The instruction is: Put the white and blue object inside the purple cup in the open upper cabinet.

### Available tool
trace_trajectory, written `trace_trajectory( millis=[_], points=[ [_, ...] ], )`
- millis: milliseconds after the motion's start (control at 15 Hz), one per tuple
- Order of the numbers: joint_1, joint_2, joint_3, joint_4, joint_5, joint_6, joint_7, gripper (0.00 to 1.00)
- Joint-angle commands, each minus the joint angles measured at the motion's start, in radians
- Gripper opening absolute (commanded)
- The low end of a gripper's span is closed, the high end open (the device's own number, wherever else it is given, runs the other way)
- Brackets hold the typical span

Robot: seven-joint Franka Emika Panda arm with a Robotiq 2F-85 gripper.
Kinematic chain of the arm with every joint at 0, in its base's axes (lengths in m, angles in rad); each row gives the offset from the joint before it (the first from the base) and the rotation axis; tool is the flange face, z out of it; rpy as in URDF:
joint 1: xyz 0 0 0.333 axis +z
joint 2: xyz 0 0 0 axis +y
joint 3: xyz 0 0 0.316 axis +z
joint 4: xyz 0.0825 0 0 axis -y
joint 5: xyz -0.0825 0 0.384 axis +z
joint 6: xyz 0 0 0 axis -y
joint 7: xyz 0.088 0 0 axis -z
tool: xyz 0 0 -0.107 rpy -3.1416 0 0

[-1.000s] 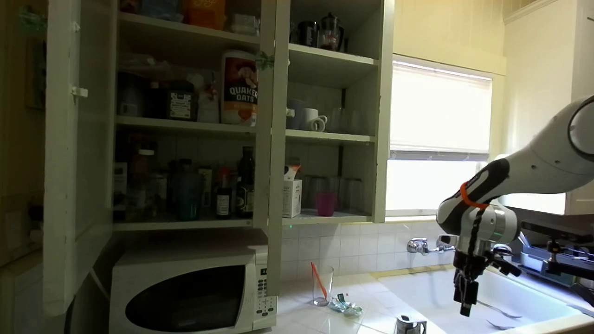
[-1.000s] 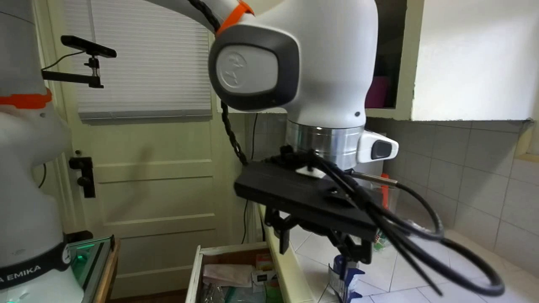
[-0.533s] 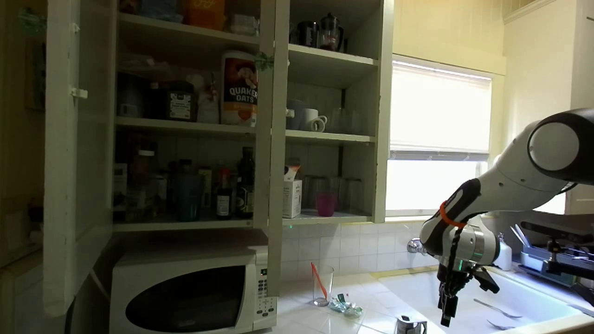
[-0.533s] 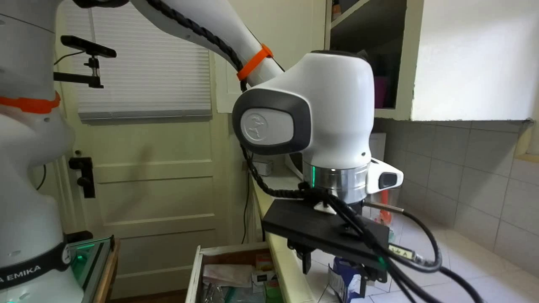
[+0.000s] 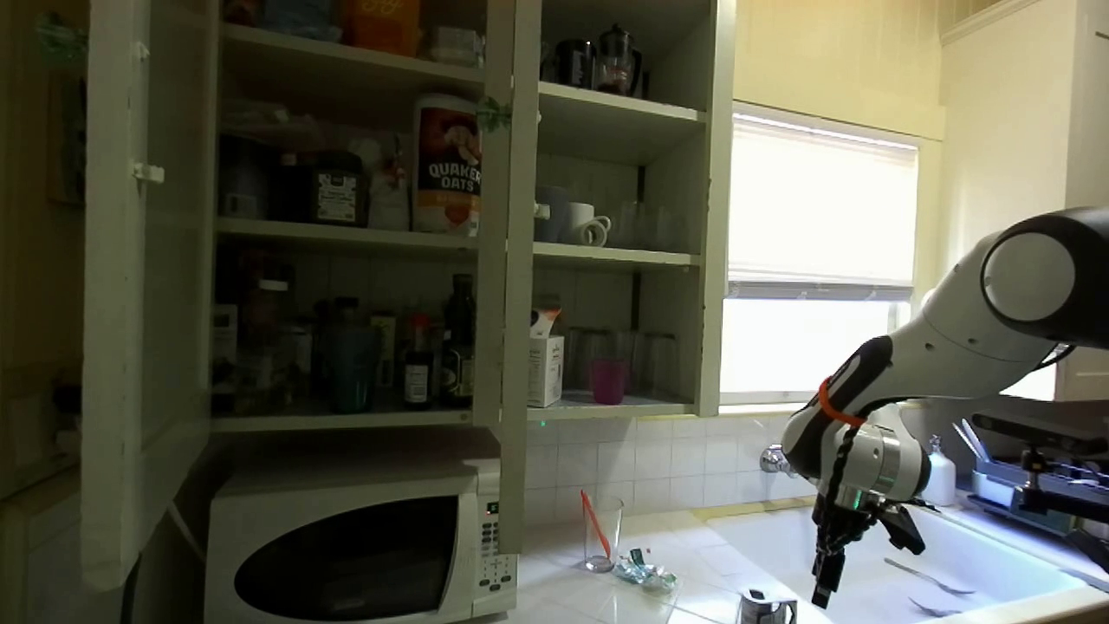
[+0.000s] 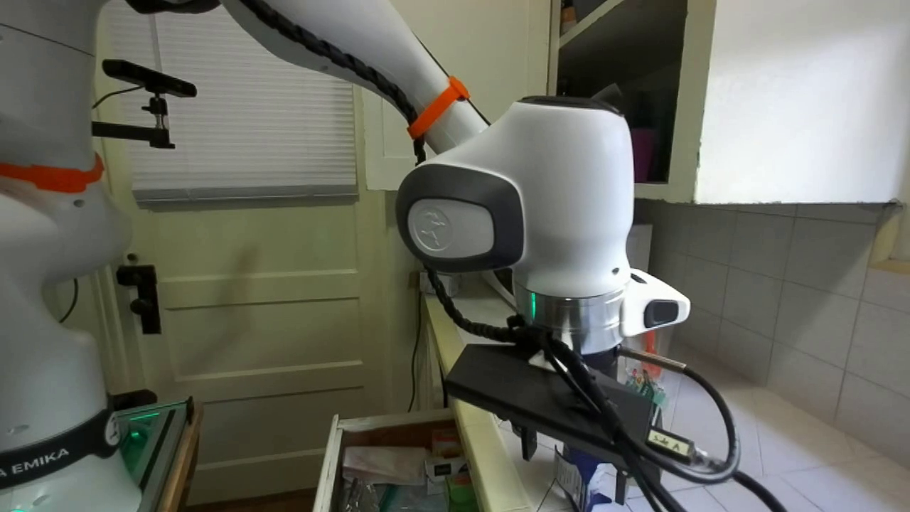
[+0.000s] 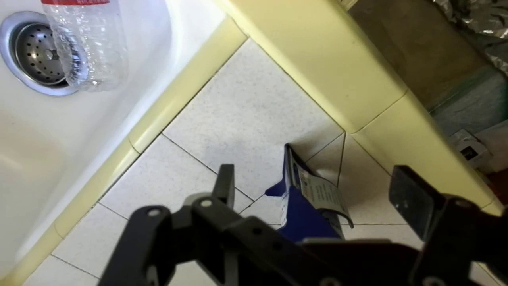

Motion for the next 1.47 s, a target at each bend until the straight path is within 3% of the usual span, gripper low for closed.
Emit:
trace_trajectory(
  millis=[0,267,467,933,1400],
  points=[
    [-0.017,0.000,0.018,0.000,-0.010,0.002,0.011,1.00],
    [-0.050,0.013,0.087,0.019,0.071,-0.038,-0.236,1.00],
    [-0.053,0.034,0.101,0.031,0.078,-0.075,-0.334,1.00],
    [-0.089,0.109,0.089,0.070,0.071,-0.063,-0.354,1.00],
    [-0.102,0.179,0.119,0.157,0.058,-0.068,-0.344,0.80]
  ],
)
